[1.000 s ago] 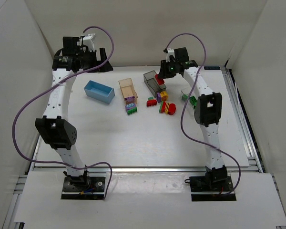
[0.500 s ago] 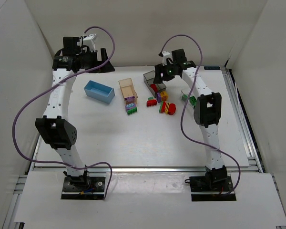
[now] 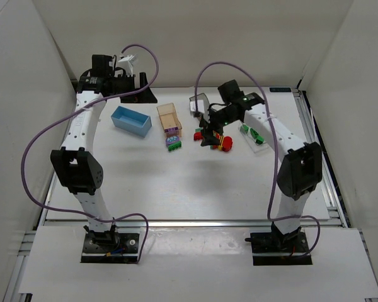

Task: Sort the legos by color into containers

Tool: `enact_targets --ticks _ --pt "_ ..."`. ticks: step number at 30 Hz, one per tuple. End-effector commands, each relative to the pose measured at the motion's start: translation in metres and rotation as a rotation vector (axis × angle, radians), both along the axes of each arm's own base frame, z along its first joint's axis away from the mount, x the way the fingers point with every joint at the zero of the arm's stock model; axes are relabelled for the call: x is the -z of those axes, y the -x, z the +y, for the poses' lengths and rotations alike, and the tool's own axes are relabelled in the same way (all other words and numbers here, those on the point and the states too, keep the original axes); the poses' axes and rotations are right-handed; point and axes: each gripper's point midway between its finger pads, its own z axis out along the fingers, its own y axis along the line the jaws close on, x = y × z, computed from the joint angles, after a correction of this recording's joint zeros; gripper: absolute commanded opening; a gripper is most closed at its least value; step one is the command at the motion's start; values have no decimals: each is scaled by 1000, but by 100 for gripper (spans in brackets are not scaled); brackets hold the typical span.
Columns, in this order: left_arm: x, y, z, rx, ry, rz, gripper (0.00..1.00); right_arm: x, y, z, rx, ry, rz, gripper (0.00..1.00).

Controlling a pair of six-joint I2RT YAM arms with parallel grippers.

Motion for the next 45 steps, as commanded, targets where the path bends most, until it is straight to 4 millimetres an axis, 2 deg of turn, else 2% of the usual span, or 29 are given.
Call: enact_targets --ticks 1,5,11,13,14,15,17,23,33,42,45 --pt "-11 6 -2 33 8 -33 100 33 -3 11 -131 39 -84 86" --pt "-13 7 2 29 12 -35 99 46 -17 24 -155 52 -107 86" --pt "-9 9 3 25 7 -22 99 66 -62 43 -148 65 -122 87" --pt "-9 8 3 22 3 -26 99 70 -70 45 -155 81 -134 87" --pt "-8 8 5 17 4 -20 100 65 -77 46 -153 80 -146 87" --pt "-9 8 6 15 4 -23 99 77 -79 47 -160 91 -125 87" --pt "-9 6 9 9 5 -23 99 84 -85 48 -167 106 -123 87" --pt "-10 4 16 -5 7 -23 99 104 -94 42 -186 149 -114 86" --pt "-8 0 16 -4 19 -14 99 139 -110 17 -163 221 -76 86" --pt "-5 -2 17 -6 17 -8 99 156 -120 14 -156 240 -68 85" --pt "-3 -4 19 -14 13 -7 99 161 -117 13 -168 244 -57 84"
